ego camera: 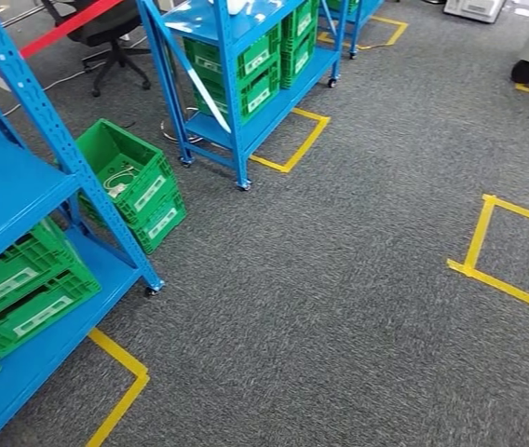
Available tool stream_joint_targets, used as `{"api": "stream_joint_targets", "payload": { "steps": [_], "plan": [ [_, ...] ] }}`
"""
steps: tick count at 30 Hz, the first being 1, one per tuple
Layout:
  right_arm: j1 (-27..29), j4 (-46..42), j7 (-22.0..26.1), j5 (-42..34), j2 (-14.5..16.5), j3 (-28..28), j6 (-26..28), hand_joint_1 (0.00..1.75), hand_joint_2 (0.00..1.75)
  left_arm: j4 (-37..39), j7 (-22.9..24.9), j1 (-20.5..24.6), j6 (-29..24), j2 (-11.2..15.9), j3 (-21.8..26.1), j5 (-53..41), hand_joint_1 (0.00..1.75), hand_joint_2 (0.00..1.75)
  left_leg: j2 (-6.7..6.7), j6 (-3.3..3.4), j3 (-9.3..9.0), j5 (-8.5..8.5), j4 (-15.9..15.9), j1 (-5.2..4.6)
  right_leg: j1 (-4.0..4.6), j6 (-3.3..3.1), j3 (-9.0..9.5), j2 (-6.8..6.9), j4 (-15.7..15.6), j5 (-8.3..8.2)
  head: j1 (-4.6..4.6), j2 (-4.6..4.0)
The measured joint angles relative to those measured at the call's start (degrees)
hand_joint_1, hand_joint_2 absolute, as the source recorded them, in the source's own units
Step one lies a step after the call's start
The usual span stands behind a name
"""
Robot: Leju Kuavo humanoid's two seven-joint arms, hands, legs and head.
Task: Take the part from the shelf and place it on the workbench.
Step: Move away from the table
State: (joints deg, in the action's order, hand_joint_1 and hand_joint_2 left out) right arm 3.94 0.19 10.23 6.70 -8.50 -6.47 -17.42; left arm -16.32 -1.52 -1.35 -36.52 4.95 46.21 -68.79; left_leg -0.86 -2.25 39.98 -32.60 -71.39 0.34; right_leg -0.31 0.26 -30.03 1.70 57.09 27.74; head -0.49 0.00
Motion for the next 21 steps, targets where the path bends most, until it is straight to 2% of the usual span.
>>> {"api": "stream_joint_targets", "payload": {
  "steps": [1, 2, 3, 5, 7, 9, 10, 11, 12, 13, 14, 15, 16, 17, 18, 20, 21],
  "plan": [
    [0.0, 0.0, 0.0, -0.1, 0.0, 0.0, 0.0, 0.00, 0.00, 0.2, 0.4, 0.0, 0.2, -0.6, 0.0, -0.2, 0.00, 0.00, 0.12, -0.07, 0.44, 0.06, -1.2, 0.06, 0.00, 0.00, 0.00, 0.85, 0.0, 0.05, 0.00, 0.00],
    [0.0, 0.0, -0.1, -0.2, 0.0, 0.1, 0.0, 0.00, 0.00, 0.3, 0.8, 0.0, 0.4, -1.1, 0.1, -0.3, 0.00, 0.00, 0.33, -0.10, -0.26, 1.18, -0.1, 0.10, -0.01, 0.06, 0.04, 1.63, 0.0, 0.11, -0.01, 0.00],
    [0.0, 0.0, -0.1, -0.3, 0.1, 0.1, 0.1, 0.00, 0.00, 0.5, 1.2, 0.0, 0.6, -1.6, 0.1, -0.4, 0.00, 0.00, 0.89, -0.09, -2.01, 2.99, 3.0, 0.12, -0.02, 0.19, 0.16, 2.36, 0.0, 0.20, -0.02, 0.00],
    [0.0, 0.0, -0.1, -0.5, 0.2, 0.1, 0.1, 0.00, 0.00, 0.7, 1.8, 0.2, 0.9, -2.4, 0.2, -0.6, 0.00, 0.00, 3.57, 0.14, -6.35, 6.02, 10.8, -0.02, 0.19, 0.70, 0.35, 3.70, 0.1, 0.55, -0.07, 0.00],
    [0.0, 0.0, -0.1, -0.6, 0.4, 0.1, 0.2, 0.00, 0.00, 0.9, 2.5, 0.6, 1.5, -3.4, 0.2, -0.9, 0.00, 0.00, 4.94, 0.87, -8.36, 6.70, 14.6, -0.26, 0.51, 1.36, 0.54, 4.93, 0.2, 0.99, 0.10, 0.00],
    [-0.2, 0.0, -0.2, -0.8, 0.4, 0.2, 0.3, 0.00, 0.00, 1.2, 3.3, 0.6, 2.2, -4.5, 0.4, -0.9, 0.00, 0.00, 3.66, 1.81, -8.38, 6.58, 15.0, -0.35, 0.47, 1.99, 1.17, 6.00, 0.0, 1.28, 0.30, 0.00],
    [-0.4, 0.0, -0.3, -0.8, 0.5, 0.2, 0.4, 0.00, 0.00, 1.4, 3.6, 0.5, 2.5, -5.0, 0.6, -0.9, 0.00, 0.00, 3.06, 2.18, -8.40, 6.65, 15.0, -0.29, 0.35, 2.34, 1.31, 5.41, 0.2, 1.66, 0.33, 0.00],
    [-0.5, 0.0, -0.3, -0.9, 0.5, 0.2, 0.4, 0.00, 0.00, 1.5, 4.0, 0.6, 3.0, -5.6, 0.7, -0.9, 0.00, 0.00, 2.49, 2.56, -8.44, 6.77, 15.1, -0.18, 0.20, 2.66, 1.05, 3.97, 1.3, 2.59, 0.43, 0.00],
    [-0.5, 0.0, -0.4, -0.9, 0.6, 0.3, 0.4, 0.00, 0.00, 1.6, 4.3, 0.7, 3.5, -6.1, 0.9, -0.9, 0.00, 0.00, 1.89, 2.89, -8.44, 6.93, 15.2, -0.05, 0.08, 2.95, 0.04, 2.07, 3.7, 4.16, 0.54, 0.00],
    [-0.4, 0.0, -0.5, -0.9, 0.6, 0.4, 0.5, 0.00, 0.00, 1.6, 4.6, 0.9, 4.1, -6.7, 1.1, -0.6, 0.00, 0.00, 1.22, 3.10, -8.36, 7.00, 15.2, -0.01, 0.00, 3.13, -1.66, 0.14, 7.3, 6.20, 0.71, 0.00],
    [-0.3, 0.0, -0.7, -1.0, 0.7, 0.5, 0.6, 0.00, 0.00, 1.7, 4.7, 1.2, 4.8, -7.3, 1.3, -0.3, 0.00, 0.00, 0.43, 3.26, -8.29, 7.05, 15.2, -0.02, -0.04, 3.20, -3.65, -0.95, 11.5, 8.18, 0.80, 0.00],
    [-0.2, 0.0, -0.9, -1.1, 0.7, 0.5, 0.7, 0.00, 0.00, 1.8, 4.7, 1.4, 5.5, -8.0, 1.6, 0.0, 0.00, 0.00, -0.43, 3.32, -8.24, 7.09, 15.1, -0.05, -0.04, 3.23, -5.49, -1.37, 15.0, 9.41, 0.86, 0.00],
    [-0.1, 0.0, -1.1, -1.3, 0.8, 0.6, 0.8, 0.00, 0.00, 1.8, 4.7, 1.5, 6.2, -8.7, 1.9, 0.3, 0.00, 0.00, -1.28, 3.34, -8.25, 7.10, 15.1, -0.07, -0.04, 3.21, -6.61, -1.51, 16.8, 9.51, 0.90, 0.00],
    [-0.1, 0.0, -1.3, -1.4, 0.9, 0.6, 0.9, 0.00, 0.00, 1.9, 4.6, 1.6, 6.8, -9.5, 2.2, 0.3, 0.00, 0.00, -2.13, 3.34, -8.30, 7.11, 15.1, -0.08, -0.07, 3.16, -6.65, -1.61, 16.2, 8.37, 0.91, 0.00],
    [-0.2, 0.0, -1.4, -1.6, 1.0, 0.6, 1.0, 0.00, 0.00, 1.9, 4.4, 1.7, 7.3, -10.5, 2.3, 0.1, 0.00, 0.00, -3.01, 3.30, -8.38, 7.12, 15.1, -0.05, -0.15, 3.10, -5.57, -1.98, 13.3, 6.21, 0.92, 0.00],
    [-0.3, 0.0, -1.7, -1.8, 1.2, 0.7, 1.3, 0.00, 0.00, 2.1, 3.5, 2.0, 8.1, -12.2, 2.4, -0.2, 0.00, 0.00, -4.70, 3.01, -8.45, 7.10, 15.0, -0.07, -0.52, 3.03, -2.16, -4.33, 5.1, 2.01, 0.91, 0.00],
    [-0.4, 0.0, -1.9, -1.9, 1.3, 0.7, 1.4, 0.00, 0.00, 2.1, 2.7, 2.2, 8.4, -12.9, 2.4, -0.3, 0.00, 0.00, -5.50, 2.73, -8.37, 7.14, 14.9, -0.11, -0.67, 2.96, -0.95, -5.39, 2.2, 0.91, 0.90, 0.00]
  ]
}}
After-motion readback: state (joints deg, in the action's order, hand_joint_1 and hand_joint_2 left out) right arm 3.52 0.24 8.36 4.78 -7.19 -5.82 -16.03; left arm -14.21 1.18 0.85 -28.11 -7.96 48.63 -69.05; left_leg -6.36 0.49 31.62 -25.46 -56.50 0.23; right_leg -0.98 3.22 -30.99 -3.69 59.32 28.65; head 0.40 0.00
